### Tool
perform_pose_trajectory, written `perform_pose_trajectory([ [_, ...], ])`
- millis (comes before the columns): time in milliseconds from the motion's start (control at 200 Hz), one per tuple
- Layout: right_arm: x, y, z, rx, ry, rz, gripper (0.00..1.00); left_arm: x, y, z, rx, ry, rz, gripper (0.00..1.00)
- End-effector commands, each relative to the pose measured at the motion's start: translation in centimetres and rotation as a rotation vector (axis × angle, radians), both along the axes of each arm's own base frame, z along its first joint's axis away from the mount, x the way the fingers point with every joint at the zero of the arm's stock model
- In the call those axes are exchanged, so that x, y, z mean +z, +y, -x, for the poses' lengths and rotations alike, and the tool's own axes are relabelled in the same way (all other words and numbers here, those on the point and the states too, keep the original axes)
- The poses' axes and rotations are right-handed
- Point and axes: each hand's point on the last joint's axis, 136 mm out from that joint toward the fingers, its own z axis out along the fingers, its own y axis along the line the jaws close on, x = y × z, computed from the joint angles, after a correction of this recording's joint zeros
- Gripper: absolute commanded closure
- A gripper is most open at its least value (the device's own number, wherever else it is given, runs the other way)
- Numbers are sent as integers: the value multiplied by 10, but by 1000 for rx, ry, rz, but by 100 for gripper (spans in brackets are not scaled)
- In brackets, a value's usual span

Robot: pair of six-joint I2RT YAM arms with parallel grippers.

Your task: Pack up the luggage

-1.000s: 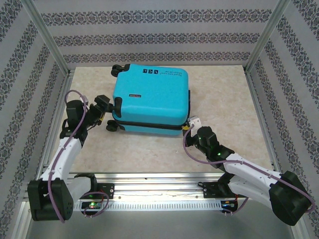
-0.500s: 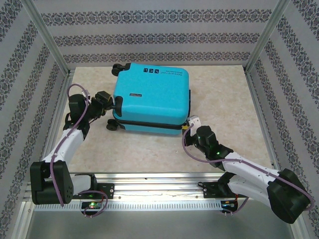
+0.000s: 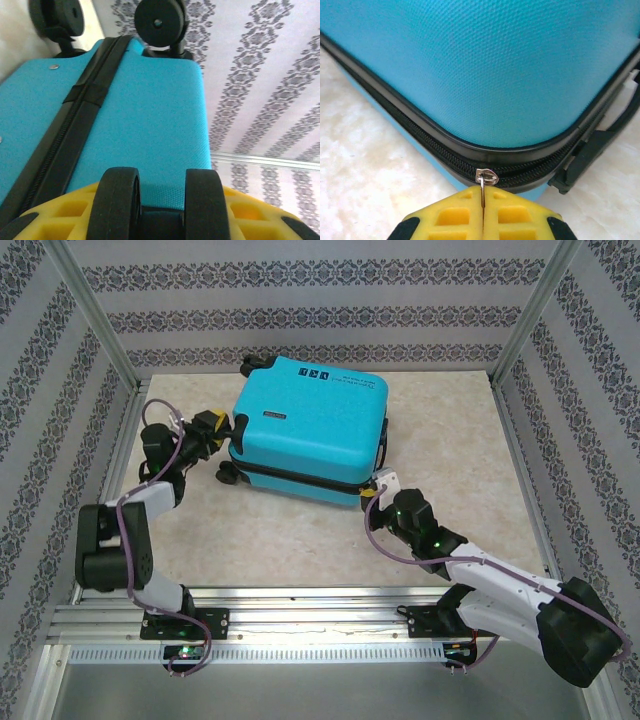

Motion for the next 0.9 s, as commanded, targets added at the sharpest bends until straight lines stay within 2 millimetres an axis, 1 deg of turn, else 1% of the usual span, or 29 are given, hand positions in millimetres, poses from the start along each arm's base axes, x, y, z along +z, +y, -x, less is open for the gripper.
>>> perform_pose_trajectory([
  [0, 31, 17, -2, 81, -54, -76, 100, 105, 8, -3, -89, -306, 177, 100],
  [55, 32, 13, -8, 55, -57, -69, 100, 118, 17, -8, -103, -331, 203, 100],
  [95, 35, 10, -13, 34, -56, -72, 100, 123, 24, -11, -103, -337, 215, 100],
  [175, 39, 6, -20, 11, -51, -95, 100, 131, 34, -16, -105, -346, 247, 100],
  [255, 39, 1, -27, -15, -38, -102, 100, 132, 40, -22, -115, -348, 280, 100],
  [335, 36, -6, -34, -53, -17, -101, 100, 128, 42, -27, -122, -338, 281, 100],
  [380, 34, -10, -39, -75, -5, -101, 100, 128, 40, -28, -140, -335, 272, 100],
  [455, 31, -19, -46, -115, 15, -118, 100, 125, 43, -28, -138, -327, 273, 100],
  [624, 36, -37, -60, -169, 84, -224, 100, 119, 58, -22, -106, -319, 262, 100],
  [759, 40, -51, -69, -218, 128, -291, 100, 114, 65, -20, -92, -311, 256, 100],
  [814, 39, -56, -72, -242, 138, -284, 100, 112, 67, -21, -88, -308, 253, 100],
  [894, 33, -64, -78, -289, 143, -248, 100, 111, 70, -21, -86, -308, 250, 100],
])
